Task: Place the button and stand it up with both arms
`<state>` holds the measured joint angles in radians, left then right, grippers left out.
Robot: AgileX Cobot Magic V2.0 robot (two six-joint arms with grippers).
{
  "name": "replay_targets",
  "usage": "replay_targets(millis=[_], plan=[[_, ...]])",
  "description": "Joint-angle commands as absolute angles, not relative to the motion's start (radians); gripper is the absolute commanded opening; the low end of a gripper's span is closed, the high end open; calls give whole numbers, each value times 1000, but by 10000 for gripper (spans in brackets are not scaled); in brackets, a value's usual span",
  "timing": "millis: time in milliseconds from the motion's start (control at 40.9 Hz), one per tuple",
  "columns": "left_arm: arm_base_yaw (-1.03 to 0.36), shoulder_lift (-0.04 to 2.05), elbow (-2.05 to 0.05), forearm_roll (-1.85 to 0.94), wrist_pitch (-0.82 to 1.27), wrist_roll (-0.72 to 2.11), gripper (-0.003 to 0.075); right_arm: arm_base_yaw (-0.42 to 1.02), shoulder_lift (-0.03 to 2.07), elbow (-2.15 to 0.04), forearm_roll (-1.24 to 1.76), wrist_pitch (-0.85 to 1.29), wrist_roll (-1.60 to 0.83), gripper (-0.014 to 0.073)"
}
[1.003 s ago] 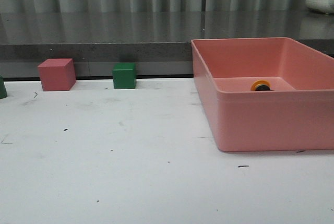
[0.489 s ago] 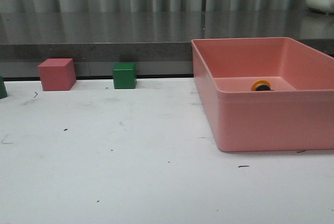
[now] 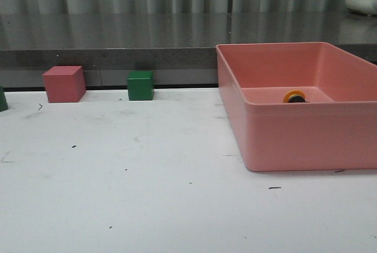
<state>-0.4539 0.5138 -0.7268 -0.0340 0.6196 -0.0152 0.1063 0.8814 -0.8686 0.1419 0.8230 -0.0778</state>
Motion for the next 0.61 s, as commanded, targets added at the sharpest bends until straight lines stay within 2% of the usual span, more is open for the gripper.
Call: replay_targets(millis=[0,293,587], plan=[[-490,524,-763,-33,548,-12,490,138,965,-954,158,789,-94,563],[-497,524,-763,-33,548,-12,490,219,1290,-1156,116,861,-89,563],[-497,524,-763,-33,548,-12,490,221,1618,-1389,-60,952,97,563]])
